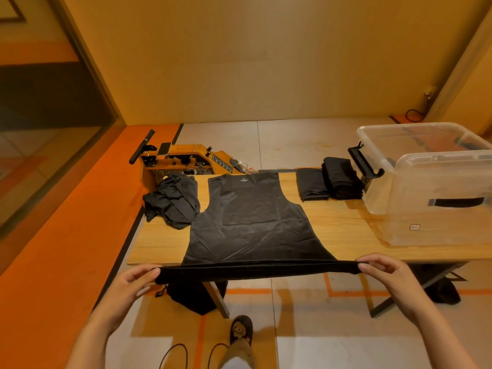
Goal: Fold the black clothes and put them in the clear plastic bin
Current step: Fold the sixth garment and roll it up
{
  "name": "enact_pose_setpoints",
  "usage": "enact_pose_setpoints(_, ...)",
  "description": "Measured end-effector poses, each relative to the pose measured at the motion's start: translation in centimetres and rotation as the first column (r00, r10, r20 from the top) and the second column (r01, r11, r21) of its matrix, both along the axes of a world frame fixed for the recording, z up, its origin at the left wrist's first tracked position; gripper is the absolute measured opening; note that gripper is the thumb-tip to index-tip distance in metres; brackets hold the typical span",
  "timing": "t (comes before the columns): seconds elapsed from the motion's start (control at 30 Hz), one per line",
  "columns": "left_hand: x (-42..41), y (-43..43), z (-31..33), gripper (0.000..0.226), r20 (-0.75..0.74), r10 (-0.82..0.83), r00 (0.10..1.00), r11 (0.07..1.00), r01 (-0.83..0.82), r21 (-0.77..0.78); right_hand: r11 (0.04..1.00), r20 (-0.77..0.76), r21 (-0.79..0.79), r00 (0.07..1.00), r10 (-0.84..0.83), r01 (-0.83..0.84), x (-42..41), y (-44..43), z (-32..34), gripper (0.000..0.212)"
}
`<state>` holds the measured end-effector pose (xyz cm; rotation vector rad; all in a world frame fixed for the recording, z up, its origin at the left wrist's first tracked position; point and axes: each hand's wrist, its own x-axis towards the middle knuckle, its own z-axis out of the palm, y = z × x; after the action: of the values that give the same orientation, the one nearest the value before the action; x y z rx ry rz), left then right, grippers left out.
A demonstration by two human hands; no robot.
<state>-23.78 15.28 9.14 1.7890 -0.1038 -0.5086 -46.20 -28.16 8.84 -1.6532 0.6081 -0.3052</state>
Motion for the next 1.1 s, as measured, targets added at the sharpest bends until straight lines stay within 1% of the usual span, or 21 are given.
enact_pose_setpoints(0.03, -0.2, 0.3, 0.0, 0.019, -0.009, -0.018, 1.000, 1.000, 0.018, -0.002, 1.000, -0.015, -0.013, 1.000, -0.009, 0.009, -0.3, 0.0, -0.2, 0.008)
enact_pose_setpoints(0.07, -0.3, 0.6, -0.2, 0.038, -0.013, -0.038, 0.999, 0.999, 0.038, -0.002, 1.000, -0.018, -0.008, 1.000, 0.002, -0.002, -0.7, 0.2, -0.3, 0.007)
enact_pose_setpoints(0.13, -0.7, 1.1, -0.5, 0.063, -0.034, -0.063, 0.997, 0.998, 0.063, 0.002, 1.000, 0.001, 0.017, 1.000, 0.014, -0.014, -1.4, 0.4, -0.2, 0.043)
enact_pose_setpoints(0.2, -1.1, 1.1, -0.6, 0.050, -0.062, -0.060, 0.996, 0.998, 0.059, -0.018, 1.000, -0.017, 0.017, 1.000, -0.009, 0.009, -2.0, 0.3, -0.6, 0.068)
enact_pose_setpoints(0.23, -1.2, 1.0, -0.7, 0.033, -0.071, -0.051, 0.996, 0.998, 0.048, -0.033, 1.000, -0.007, 0.020, 1.000, -0.005, 0.005, -2.1, 0.3, -0.9, 0.065)
enact_pose_setpoints(0.27, -1.4, 0.9, -0.8, 0.017, -0.074, -0.040, 0.996, 0.999, 0.037, -0.036, 0.999, -0.012, 0.033, 1.000, 0.000, 0.000, -2.2, 0.4, -0.7, 0.049)
enact_pose_setpoints(0.33, -1.6, 0.8, -0.9, 0.012, -0.087, -0.034, 0.996, 0.999, 0.031, -0.037, 1.000, -0.022, 0.003, 1.000, 0.001, -0.001, -2.4, 0.2, -1.2, 0.014)
enact_pose_setpoints(0.37, -1.8, 0.7, -0.9, 0.021, -0.085, -0.040, 0.996, 0.998, 0.037, -0.042, 1.000, -0.036, -0.013, 0.999, -0.001, 0.000, -2.6, 0.1, -1.4, 0.012)
enact_pose_setpoints(0.43, -1.7, 0.7, -0.8, 0.057, -0.059, -0.063, 0.996, 0.997, 0.061, -0.038, 1.000, -0.047, -0.029, 0.999, -0.004, 0.003, -2.7, -0.2, -1.6, 0.012)
enact_pose_setpoints(0.47, -1.6, 0.7, -0.7, 0.065, -0.047, -0.069, 0.997, 0.997, 0.067, -0.029, 1.000, -0.045, -0.014, 0.999, -0.009, 0.009, -2.5, -0.2, -1.4, 0.012)
enact_pose_setpoints(0.53, -1.2, 0.6, -0.5, 0.057, -0.022, -0.061, 0.998, 0.998, 0.061, -0.019, 1.000, -0.024, 0.009, 1.000, 0.000, 0.000, -2.0, -0.5, -1.1, 0.022)
enact_pose_setpoints(0.63, -0.4, -0.2, 0.5, 0.032, 0.024, -0.023, 0.999, 0.999, 0.024, -0.044, 1.000, 0.006, 0.014, 1.000, -0.017, 0.017, -0.5, -0.7, 0.4, 0.005)
enact_pose_setpoints(0.67, 0.1, -0.5, 0.7, 0.024, 0.038, -0.011, 0.999, 0.999, 0.013, -0.048, 0.999, 0.022, 0.038, 1.000, -0.016, 0.015, 0.0, -0.7, 0.9, 0.007)
enact_pose_setpoints(0.73, 1.1, -0.9, 1.2, 0.022, 0.065, -0.004, 0.998, 0.999, 0.007, -0.049, 0.999, 0.073, 0.035, 0.997, 0.004, -0.007, 1.0, -1.2, 1.6, 0.051)
enact_pose_setpoints(0.77, 1.5, -1.2, 1.4, 0.024, 0.076, -0.008, 0.997, 0.998, 0.012, -0.054, 1.000, 0.076, 0.024, 0.997, -0.005, 0.003, 1.3, -1.4, 1.8, 0.064)
enact_pose_setpoints(0.8, 1.8, -1.5, 1.6, 0.027, 0.083, -0.012, 0.996, 0.998, 0.018, -0.065, 0.999, 0.075, 0.027, 0.997, -0.019, 0.017, 1.7, -1.6, 2.0, 0.058)
enact_pose_setpoints(0.87, 2.0, -2.2, 1.9, 0.050, 0.061, -0.071, 0.996, 0.994, 0.075, -0.074, 0.998, 0.032, 0.038, 0.999, 0.042, -0.043, 2.5, -1.5, 2.4, 0.025)
enact_pose_setpoints(0.93, 2.3, -2.6, 1.4, 0.076, 0.039, -0.134, 0.990, 0.990, 0.135, -0.048, 0.989, -0.023, -0.009, 0.989, 0.149, -0.149, 3.3, -1.3, 2.2, 0.033)
enact_pose_setpoints(0.97, 2.6, -2.8, 1.0, 0.073, 0.049, -0.112, 0.992, 0.992, 0.114, -0.050, 0.987, -0.038, -0.017, 0.987, 0.159, -0.160, 3.6, -1.3, 2.2, 0.036)
enact_pose_setpoints(1.03, 3.5, -3.0, 0.5, 0.037, 0.060, -0.033, 0.998, 0.997, 0.037, -0.061, 0.995, -0.017, -0.020, 0.995, 0.095, -0.095, 4.3, -1.7, 2.0, 0.034)
enact_pose_setpoints(1.1, 4.6, -3.2, -0.1, 0.018, 0.067, -0.021, 0.998, 0.999, 0.023, -0.029, 0.998, 0.001, -0.027, 0.998, 0.060, -0.060, 5.2, -2.4, 1.7, 0.060)
